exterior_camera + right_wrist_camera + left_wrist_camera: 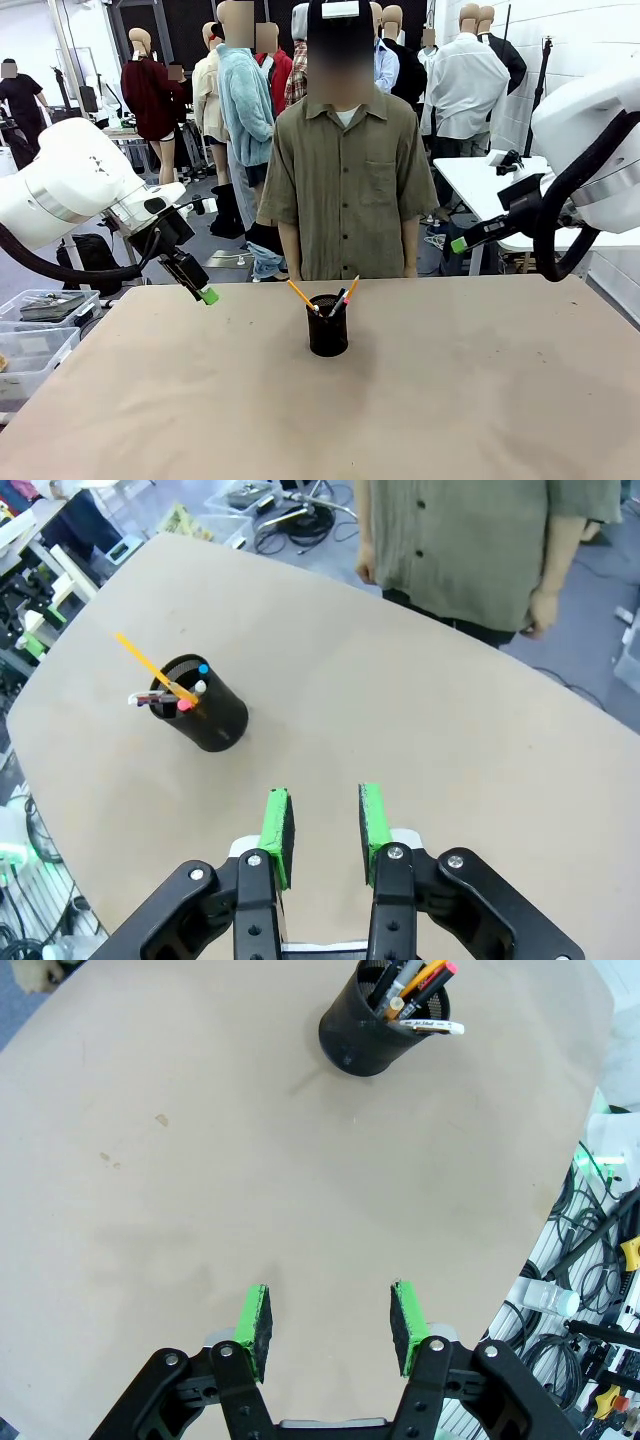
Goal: Place the pens into the pen holder.
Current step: Pick up a writing instrument from the table and place it into the Pen holder.
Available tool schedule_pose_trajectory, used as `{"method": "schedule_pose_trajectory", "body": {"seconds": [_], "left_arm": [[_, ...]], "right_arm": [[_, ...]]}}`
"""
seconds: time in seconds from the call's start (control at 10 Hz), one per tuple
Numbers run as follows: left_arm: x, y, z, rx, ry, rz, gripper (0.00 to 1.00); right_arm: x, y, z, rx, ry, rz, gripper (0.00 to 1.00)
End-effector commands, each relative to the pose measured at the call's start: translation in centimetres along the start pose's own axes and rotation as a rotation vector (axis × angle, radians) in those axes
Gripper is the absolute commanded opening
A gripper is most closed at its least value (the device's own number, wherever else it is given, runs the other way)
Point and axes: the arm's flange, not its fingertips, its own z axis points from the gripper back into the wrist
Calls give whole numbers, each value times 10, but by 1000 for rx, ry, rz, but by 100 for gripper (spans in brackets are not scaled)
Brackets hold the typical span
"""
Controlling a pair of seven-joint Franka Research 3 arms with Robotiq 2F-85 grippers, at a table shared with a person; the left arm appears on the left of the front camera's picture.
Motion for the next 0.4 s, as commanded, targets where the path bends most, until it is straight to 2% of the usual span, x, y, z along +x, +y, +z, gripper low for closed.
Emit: {"method": "schedule_pose_trajectory", "body": {"seconds": [0.0, 0.3], "left_arm": [[-1, 1, 1, -5, 0, -11, 63], [-1, 1, 1, -5, 0, -11, 63]], "right_arm": [[-3, -1, -1, 18, -12, 20, 36], [-3, -1, -1, 18, -12, 20, 36]]}}
